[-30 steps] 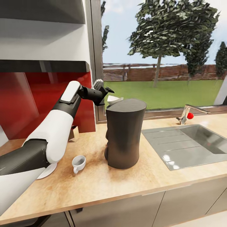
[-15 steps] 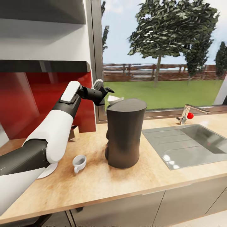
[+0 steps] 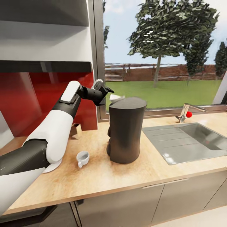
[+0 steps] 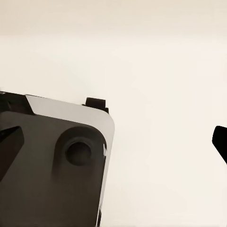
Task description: Set up a coffee station on the kitchen countertop: keep the coffee maker on the countertop, move the bottle of coffee from the kitchen shelf to the counter next to the coffee maker, place a paper coffee filter on top of the coffee maker, put the saucer next to the coffee maker with the coffee cup on the saucer, and place the electric kettle next to the coffee maker.
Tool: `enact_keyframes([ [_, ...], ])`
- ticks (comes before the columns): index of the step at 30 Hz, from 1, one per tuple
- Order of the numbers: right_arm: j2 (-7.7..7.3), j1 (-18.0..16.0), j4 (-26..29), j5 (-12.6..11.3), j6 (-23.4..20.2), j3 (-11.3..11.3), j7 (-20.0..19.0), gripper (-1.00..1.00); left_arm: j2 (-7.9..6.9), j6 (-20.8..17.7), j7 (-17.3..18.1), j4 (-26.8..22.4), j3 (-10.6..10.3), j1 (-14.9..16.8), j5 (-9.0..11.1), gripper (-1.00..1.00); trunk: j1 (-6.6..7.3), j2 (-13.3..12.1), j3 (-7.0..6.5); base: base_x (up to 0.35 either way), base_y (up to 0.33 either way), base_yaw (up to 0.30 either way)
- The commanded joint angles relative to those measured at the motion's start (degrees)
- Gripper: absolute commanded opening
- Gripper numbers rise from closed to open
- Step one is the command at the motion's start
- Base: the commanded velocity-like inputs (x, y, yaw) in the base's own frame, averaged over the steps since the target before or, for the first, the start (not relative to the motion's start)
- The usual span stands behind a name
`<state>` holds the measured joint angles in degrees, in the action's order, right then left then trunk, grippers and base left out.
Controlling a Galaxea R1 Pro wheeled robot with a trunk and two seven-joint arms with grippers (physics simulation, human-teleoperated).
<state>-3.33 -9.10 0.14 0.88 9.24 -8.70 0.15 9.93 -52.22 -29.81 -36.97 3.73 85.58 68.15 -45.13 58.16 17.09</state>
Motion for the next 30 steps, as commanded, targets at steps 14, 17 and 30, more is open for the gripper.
enact_keyframes([
  [14, -0.01, 0.0, -0.1, 0.1, 0.2, -0.3, 0.0, 1.00, 0.07, -0.2, -0.6, 0.0, 0.4, 0.1, 0.5, 1.00, 0.02, 0.1, 0.08, -0.151, 0.001, 0.000],
  [17, -0.01, 0.0, -0.1, 0.1, 0.2, -0.3, 0.0, 1.00, 0.07, -0.2, -0.6, 0.0, 0.4, 0.1, 0.5, 1.00, 0.02, 0.1, 0.08, -0.023, 0.000, 0.000],
  [30, -0.01, 0.0, -0.1, 0.1, 0.2, -0.3, 0.0, 1.00, 0.07, -0.2, -0.6, 0.0, 0.3, 0.0, 0.5, 1.00, 0.02, 0.1, 0.08, -0.212, 0.000, 0.000],
])
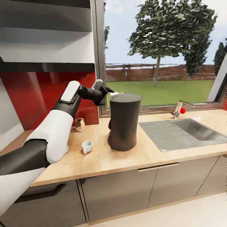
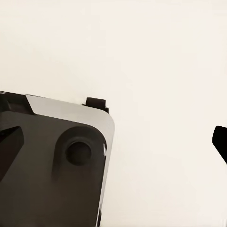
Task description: Set up a coffee station on the kitchen countertop: keep the coffee maker on the countertop, move the bottle of coffee from the kitchen shelf to the counter next to the coffee maker, place a paper coffee filter on top of the coffee maker, put the saucer next to the coffee maker with the coffee cup on the saucer, and place the electric kettle next to the coffee maker.
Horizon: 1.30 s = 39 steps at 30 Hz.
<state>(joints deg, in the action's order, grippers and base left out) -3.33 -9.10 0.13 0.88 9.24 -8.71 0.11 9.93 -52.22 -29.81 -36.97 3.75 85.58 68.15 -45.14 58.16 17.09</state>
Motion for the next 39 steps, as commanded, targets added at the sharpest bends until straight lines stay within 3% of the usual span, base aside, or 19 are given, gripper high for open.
enact_keyframes([
  [1, -0.01, 0.0, 0.0, 0.1, 0.2, -0.3, 0.0, 1.00, 0.07, -0.2, -0.6, 0.0, 0.3, 0.0, 0.5, 1.00, 0.03, 0.1, 0.08, -0.327, 0.000, 0.000],
  [11, -0.01, 0.0, 0.0, 0.1, 0.2, -0.3, 0.0, 1.00, 0.07, -0.2, -0.6, 0.0, 0.3, 0.0, 0.5, 1.00, 0.03, 0.1, 0.08, -0.322, 0.000, 0.000],
  [18, -0.01, 0.0, 0.0, 0.1, 0.2, -0.3, 0.0, 1.00, 0.07, -0.2, -0.3, -0.1, 0.4, 0.1, 0.5, 1.00, 0.03, 0.1, 0.08, -0.122, 0.000, 0.000],
  [23, -0.03, 0.0, 0.0, 0.1, 0.2, -0.3, 0.0, 1.00, 0.07, -0.3, 8.5, -0.3, -0.9, 0.1, 0.5, 1.00, 0.03, 0.1, 0.08, -0.017, 0.000, 0.000],
  [25, -0.02, 0.0, 0.0, 0.1, 0.2, -0.3, 0.1, 1.00, 0.07, -0.3, 12.1, -0.3, -3.3, 0.0, 0.5, 1.00, 0.03, 0.1, 0.08, -0.007, 0.000, 0.000],
  [27, -0.02, 0.0, 0.0, 0.1, 0.2, -0.3, 0.0, 1.00, 0.07, -0.2, 15.9, -0.4, -7.2, 0.0, 0.5, 1.00, 0.03, 0.1, 0.08, -0.004, 0.000, 0.000],
  [30, -0.02, 0.0, 0.0, 0.1, 0.2, -0.3, 0.0, 1.00, 0.07, -0.1, 22.6, -1.0, -14.1, 0.0, 0.5, 1.00, 0.03, 0.1, 0.08, -0.003, 0.000, 0.000],
  [31, -0.02, 0.0, 0.0, 0.1, 0.2, -0.3, 0.1, 1.00, 0.07, 0.0, 27.5, -1.7, -18.5, 0.0, 0.5, 1.00, 0.03, 0.1, 0.08, -0.001, 0.000, 0.000],
  [38, -0.03, 0.0, 0.0, 0.1, 0.2, -0.3, 0.0, 1.00, 0.07, 0.3, 42.8, -3.0, -31.2, 0.0, 0.5, 1.00, 0.03, 0.1, 0.08, 0.000, 0.000, 0.000],
  [39, -0.04, 0.0, 0.0, 0.1, 0.2, -0.3, 0.0, 1.00, 0.07, 0.4, 47.0, -3.8, -34.2, -0.1, 0.5, 1.00, 0.03, 0.1, 0.08, 0.000, 0.000, 0.000],
])
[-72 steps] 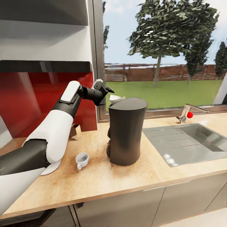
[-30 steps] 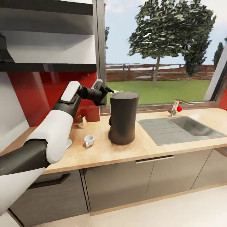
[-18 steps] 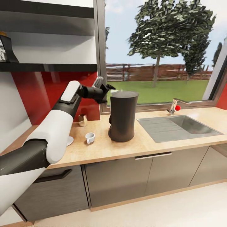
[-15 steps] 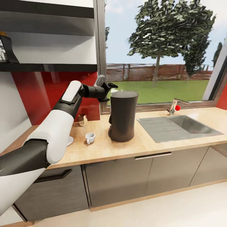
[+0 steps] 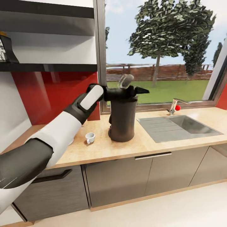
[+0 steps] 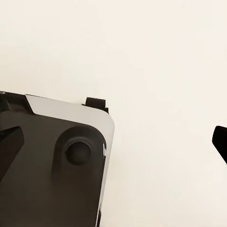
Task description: Set up a coffee station on the kitchen countertop: keep the coffee maker on the countertop, move the bottle of coffee from the kitchen shelf to the counter next to the coffee maker, place a paper coffee filter on top of the coffee maker, put the saucer next to the coffee maker with the coffee cup on the saucer, and place the electric kettle next to the coffee maker.
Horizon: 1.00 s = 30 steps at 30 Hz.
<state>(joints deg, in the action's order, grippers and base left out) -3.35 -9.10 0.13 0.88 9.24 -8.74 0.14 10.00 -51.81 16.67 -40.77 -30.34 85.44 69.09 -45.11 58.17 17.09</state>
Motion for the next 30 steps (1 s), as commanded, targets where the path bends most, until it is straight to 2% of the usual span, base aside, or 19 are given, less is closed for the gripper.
enact_keyframes([
  [1, -0.01, 0.0, 0.0, 0.1, 0.2, -0.3, 0.0, 1.00, 0.00, 0.0, 2.7, -0.3, -1.6, 0.0, -0.4, 1.00, -0.01, 0.0, 0.07, 0.000, 0.000, 0.000],
  [5, -0.01, 0.0, 0.0, 0.1, 0.2, -0.3, 0.0, 1.00, 0.00, 0.3, 10.8, -1.7, -8.0, -1.4, -0.4, 1.00, -0.01, 0.0, 0.07, 0.000, 0.000, 0.000],
  [8, 0.00, 0.0, 0.0, 0.1, 0.2, -0.2, 0.0, 1.00, 0.00, 2.0, 15.2, -3.0, -12.8, -3.4, -0.4, 1.00, -0.01, 0.0, 0.07, 0.000, 0.000, 0.000],
  [9, 0.01, 0.0, 0.0, 0.1, 0.2, -0.2, 0.0, 1.00, 0.00, 4.3, 17.0, -3.7, -15.7, -5.2, -0.4, 1.00, -0.01, 0.0, 0.07, 0.000, 0.000, 0.000],
  [11, -0.01, 0.0, 0.0, 0.1, 0.2, -0.2, 0.0, 1.00, 0.00, 7.1, 18.3, -4.6, -18.4, -7.4, -0.4, 1.00, -0.01, 0.0, 0.07, 0.000, 0.000, 0.000],
  [12, 0.00, 0.0, 0.0, 0.1, 0.2, -0.3, 0.0, 1.00, 0.00, 9.5, 19.3, -5.8, -21.0, -9.8, -0.4, 1.00, -0.01, 0.0, 0.07, 0.000, 0.000, 0.000],
  [13, -0.01, 0.0, 0.0, 0.1, 0.2, -0.3, 0.0, 1.00, 0.00, 10.4, 19.8, -6.4, -22.2, -11.0, -0.4, 1.00, -0.01, 0.0, 0.07, 0.000, 0.000, 0.000],
  [14, -0.03, 0.0, 0.0, 0.1, 0.2, -0.3, 0.0, 1.00, 0.00, 12.6, 21.4, -9.0, -25.3, -16.1, -0.4, 1.00, -0.01, 0.0, 0.07, 0.000, 0.000, 0.000],
  [15, -0.01, 0.0, 0.0, 0.1, 0.2, -0.3, 0.0, 1.00, 0.00, 13.1, 22.4, -10.6, -26.1, -19.0, -0.4, 1.00, -0.01, 0.0, 0.07, 0.000, 0.000, 0.000],
  [16, -0.01, 0.0, 0.0, 0.1, 0.2, -0.3, 0.0, 1.00, 0.00, 13.4, 22.8, -11.4, -26.4, -20.6, -0.4, 1.00, -0.01, 0.0, 0.07, 0.000, 0.000, 0.000],
  [18, -0.01, 0.0, 0.0, 0.1, 0.2, -0.3, 0.0, 1.00, -1.36, 13.7, 23.4, -13.2, -26.8, -23.9, -0.4, 1.00, -0.01, 0.0, 0.07, 0.000, 0.000, 0.000],
  [20, 0.00, 0.0, 0.0, 0.1, 0.2, -0.3, 0.0, 1.00, -5.66, 14.5, 24.1, -17.2, -27.2, -30.3, -0.4, 1.00, -0.01, 0.0, 0.07, 0.000, 0.000, 0.000],
  [21, -0.04, 0.0, 0.0, 0.1, 0.2, -0.3, 0.0, 1.00, -9.18, 17.3, 24.3, -19.8, -27.4, -35.2, -0.4, 1.00, -0.01, 0.0, 0.07, 0.000, 0.000, 0.000],
  [23, -0.04, 0.0, 0.0, 0.1, 0.2, -0.3, 0.0, 1.00, -11.87, 20.0, 24.4, -21.1, -27.4, -38.4, -0.4, 1.00, -0.01, 0.0, 0.07, 0.000, 0.000, 0.000],
  [24, -0.03, 0.0, 0.0, 0.1, 0.3, -0.3, 0.0, 1.00, -14.47, 22.0, 24.7, -22.1, -27.6, -41.1, -0.4, 1.00, -0.01, 0.0, 0.07, 0.000, 0.000, 0.000],
  [25, -0.04, 0.0, 0.0, 0.1, 0.3, -0.3, 0.0, 1.00, -15.63, 22.8, 25.0, -22.5, -27.7, -42.2, -0.4, 1.00, -0.01, 0.0, 0.07, 0.000, 0.000, 0.000],
  [26, -0.05, 0.0, 0.0, 0.1, 0.3, -0.3, 0.0, 1.00, -21.70, 26.0, 28.7, -23.0, -29.3, -47.9, -0.4, 1.00, -0.01, 0.0, 0.07, 0.000, 0.000, 0.000],
  [28, -0.06, 0.0, 0.0, 0.1, 0.3, -0.2, 0.0, 1.00, -23.92, 28.3, 29.8, -22.9, -29.7, -50.2, -0.4, 1.00, -0.01, 0.0, 0.07, 0.000, 0.000, 0.000],
  [30, -0.07, 0.0, 0.0, 0.1, 0.3, -0.3, 0.0, 1.00, -27.86, 34.3, 31.6, -22.6, -30.5, -54.5, -0.4, 1.00, -0.01, 0.0, 0.07, 0.000, 0.000, 0.000],
])
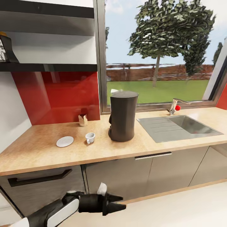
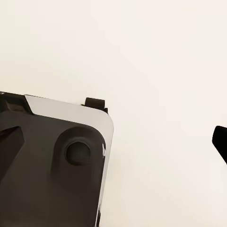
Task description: Set up a coffee station on the kitchen countertop: keep the coffee maker on the countertop, move the bottle of coffee from the kitchen shelf to the counter next to the coffee maker, place a paper coffee filter on top of the coffee maker, put the saucer next to the coffee maker with the coffee cup on the saucer, and place the electric kettle next to the coffee maker.
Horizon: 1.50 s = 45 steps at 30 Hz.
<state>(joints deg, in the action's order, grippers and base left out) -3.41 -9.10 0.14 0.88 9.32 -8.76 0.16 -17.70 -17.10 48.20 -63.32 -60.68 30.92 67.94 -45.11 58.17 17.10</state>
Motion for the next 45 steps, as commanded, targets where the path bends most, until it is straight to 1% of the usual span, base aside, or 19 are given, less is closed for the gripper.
enact_keyframes([
  [1, -0.01, 0.0, -0.1, 0.1, 0.2, -0.2, 0.0, 1.00, -5.29, 5.2, 2.6, 1.1, -1.4, -4.4, 0.7, 1.00, 0.00, 0.0, 0.06, 0.000, 0.000, 0.000],
  [2, -0.10, 0.0, -0.1, 0.1, 0.2, -0.2, 0.0, 1.00, -6.85, 7.1, 4.3, 2.4, -1.7, -6.4, 0.7, 1.00, 0.00, 0.0, 0.06, 0.000, 0.000, 0.000],
  [4, -0.23, 0.0, -0.1, 0.1, 0.2, -0.3, 0.0, 1.00, -8.48, 10.7, 7.3, 6.1, -2.0, -9.0, 0.7, 1.00, 0.00, 0.0, 0.06, 0.000, 0.000, 0.000],
  [6, -0.30, 0.0, -0.1, 0.1, 0.2, -0.2, 0.0, 1.00, -9.30, 13.7, 11.1, 11.5, -2.1, -11.4, 0.7, 1.00, 0.00, 0.0, 0.06, 0.000, 0.000, 0.000],
  [8, -0.32, 0.0, -0.1, 0.1, 0.2, -0.2, 0.0, 1.00, -9.58, 15.0, 13.8, 15.3, -2.2, -12.9, 0.7, 1.00, 0.00, 0.0, 0.06, 0.000, 0.000, 0.000],
  [9, -0.34, 0.0, -0.1, 0.1, 0.2, -0.2, 0.0, 1.00, -9.75, 15.8, 16.8, 19.3, -2.2, -14.2, 0.7, 1.00, 0.00, 0.0, 0.06, 0.000, 0.000, 0.000],
  [11, -0.35, 0.0, -0.1, 0.1, 0.2, -0.2, 0.0, 1.00, -9.86, 16.5, 21.3, 25.4, -2.2, -15.5, 0.8, 1.00, 0.00, 0.0, 0.06, 0.000, 0.000, 0.000],
  [14, -0.36, 0.0, -0.1, 0.1, 0.2, -0.2, 0.0, 1.00, -9.61, 16.9, 25.1, 31.5, -2.1, -16.2, 0.8, 1.00, 0.00, 0.0, 0.06, 0.000, 0.000, 0.000],
  [17, -0.36, 0.0, -0.1, 0.1, 0.2, -0.2, 0.0, 1.00, -7.48, 18.1, 28.5, 41.1, -1.4, -17.2, 0.8, 1.00, 0.00, 0.0, 0.06, 0.000, 0.000, 0.000],
  [18, -0.40, 0.0, -0.1, 0.1, 0.2, -0.2, 0.0, 1.00, -6.01, 19.1, 29.1, 45.7, 0.8, -17.9, 0.8, 1.00, 0.00, 0.0, 0.06, 0.000, 0.000, 0.000],
  [19, -0.52, 0.0, 0.0, 0.1, 0.2, -0.2, 0.0, 1.00, -2.01, 21.0, 29.9, 57.0, 11.8, -19.5, 0.8, 1.00, 0.00, 0.0, 0.06, 0.000, 0.000, 0.000],
  [22, -0.64, 0.0, 0.0, 0.0, 0.2, -0.1, 0.0, 1.00, -0.65, 21.3, 29.3, 60.0, 18.0, -20.5, 0.8, 1.00, 0.00, 0.0, 0.06, 0.000, 0.000, 0.000],
  [25, -0.69, 0.0, 0.0, -0.1, 0.1, 0.0, 0.0, 1.00, -0.12, 21.4, 26.9, 61.0, 20.2, -21.8, 0.8, 1.00, 0.00, 0.0, 0.06, 0.000, 0.000, 0.000],
  [27, -0.77, 0.0, 0.1, -0.2, 0.1, 0.2, 0.0, 1.00, 1.40, 21.4, 18.7, 61.7, 22.0, -23.0, 0.8, 1.00, 0.00, 0.0, 0.06, 0.000, 0.000, 0.000],
  [29, -0.82, 0.0, 0.1, -0.2, 0.1, 0.3, 0.0, 1.00, 2.34, 21.4, 14.0, 61.8, 22.9, -23.2, 0.8, 1.00, 0.00, 0.0, 0.06, 0.000, 0.000, 0.000],
  [30, -0.85, 0.0, 0.2, -0.3, 0.2, 0.3, 0.0, 1.00, 2.53, 21.4, 12.7, 61.9, 23.4, -23.3, 0.8, 1.00, 0.00, 0.0, 0.06, 0.000, 0.000, 0.000],
  [34, -1.59, 0.0, 0.2, -0.4, 0.1, 0.4, 0.0, 1.00, 3.36, 21.4, 7.1, 62.0, 28.5, -23.5, 0.8, 1.00, 0.00, 0.0, 0.06, 0.000, 0.000, 0.000],
  [38, -1.73, 0.0, 0.3, -0.4, 0.1, 0.3, -0.1, 1.00, 3.63, 21.4, 4.8, 62.0, 30.1, -23.5, 0.8, 1.00, 0.00, 0.0, 0.06, 0.000, 0.000, 0.000],
  [45, -1.85, 0.0, 0.3, -0.5, 0.1, 0.4, -0.2, 1.00, 3.72, 21.4, 4.0, 62.0, 30.6, -23.6, 0.8, 1.00, 0.00, 0.0, 0.06, 0.000, 0.000, 0.000],
])
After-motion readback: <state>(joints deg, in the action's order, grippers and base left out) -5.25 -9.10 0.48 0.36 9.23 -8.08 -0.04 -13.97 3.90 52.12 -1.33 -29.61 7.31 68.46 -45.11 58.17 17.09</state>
